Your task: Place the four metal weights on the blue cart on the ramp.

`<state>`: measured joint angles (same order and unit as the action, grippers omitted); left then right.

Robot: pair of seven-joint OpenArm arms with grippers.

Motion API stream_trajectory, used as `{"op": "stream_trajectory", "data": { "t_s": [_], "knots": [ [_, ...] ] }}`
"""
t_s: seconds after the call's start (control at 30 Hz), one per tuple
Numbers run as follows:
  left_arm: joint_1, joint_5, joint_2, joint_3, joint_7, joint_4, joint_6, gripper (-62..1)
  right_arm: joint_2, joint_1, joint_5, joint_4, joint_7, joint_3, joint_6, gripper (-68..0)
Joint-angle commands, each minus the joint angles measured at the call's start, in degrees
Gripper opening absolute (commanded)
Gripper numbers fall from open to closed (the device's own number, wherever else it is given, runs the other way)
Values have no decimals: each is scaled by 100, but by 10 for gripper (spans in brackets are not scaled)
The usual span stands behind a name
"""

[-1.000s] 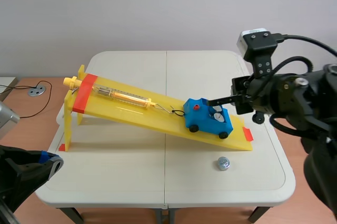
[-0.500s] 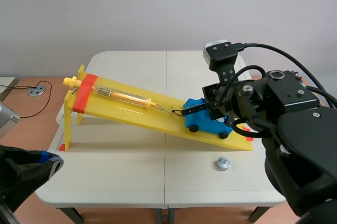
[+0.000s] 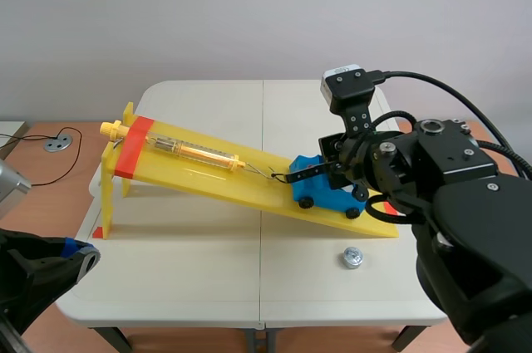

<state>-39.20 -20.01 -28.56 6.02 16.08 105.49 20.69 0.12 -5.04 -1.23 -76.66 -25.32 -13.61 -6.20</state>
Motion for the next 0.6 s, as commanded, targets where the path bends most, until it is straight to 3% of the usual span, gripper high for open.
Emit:
{"op": "stream_trajectory", "data": {
  "t_s": [0.0,0.23,0.33,0.43,0.57],
  "knots": [
    [50,-422,122,96,-549,426,179,-569,-94,-656,66,-372,927,66,339,-627],
    [50,-422,122,96,-549,426,179,-569,-72,-654,57,-466,859,94,339,-474],
    [50,-422,122,96,-551,426,179,-569,17,-621,-59,-809,678,179,339,-467],
    [50,-422,122,96,-551,426,179,-569,203,-560,-455,-1300,315,306,310,-455],
    [50,-422,122,96,-551,426,179,-569,525,-232,-933,-1980,-72,553,-37,-455]
  ]
}}
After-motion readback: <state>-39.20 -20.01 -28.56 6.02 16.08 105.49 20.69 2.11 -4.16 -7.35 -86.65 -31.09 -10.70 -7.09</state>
